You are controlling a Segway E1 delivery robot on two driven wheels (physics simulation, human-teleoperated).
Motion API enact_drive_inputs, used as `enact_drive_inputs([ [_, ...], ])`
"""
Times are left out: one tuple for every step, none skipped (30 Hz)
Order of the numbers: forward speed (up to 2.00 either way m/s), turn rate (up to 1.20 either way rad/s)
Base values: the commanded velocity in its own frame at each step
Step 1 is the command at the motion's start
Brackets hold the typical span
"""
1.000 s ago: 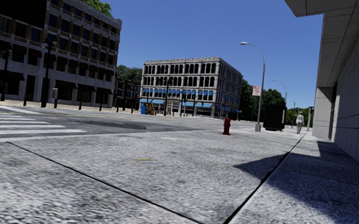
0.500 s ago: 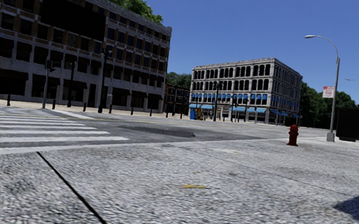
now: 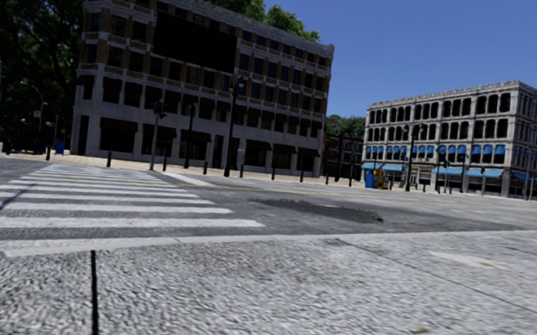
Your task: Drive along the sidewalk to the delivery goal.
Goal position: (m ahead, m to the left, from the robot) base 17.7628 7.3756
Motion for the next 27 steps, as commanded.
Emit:
enact_drive_inputs([
  [2.0,0.6],
  [2.0,0.6],
  [2.0,0.6],
  [2.0,0.6],
  [2.0,0.6],
  [2.0,0.6],
  [2.0,0.6],
  [2.0,0.6],
  [2.0,0.59],
  [2.0,0.59],
  [2.0,0.59],
  [2.0,0.59],
  [2.0,0.59],
  [2.0,0.59],
  [2.0,0.59],
  [2.0,0.59],
  [2.0,0.59],
  [2.0,0.59],
  [2.0,0.59],
  [2.0,0.59],
  [2.0,0.59],
  [2.0,0.59],
  [2.0,0.59],
  [2.0,0.59],
  [2.0,0.59],
  [2.0,0.59],
  [2.0,0.59],
])
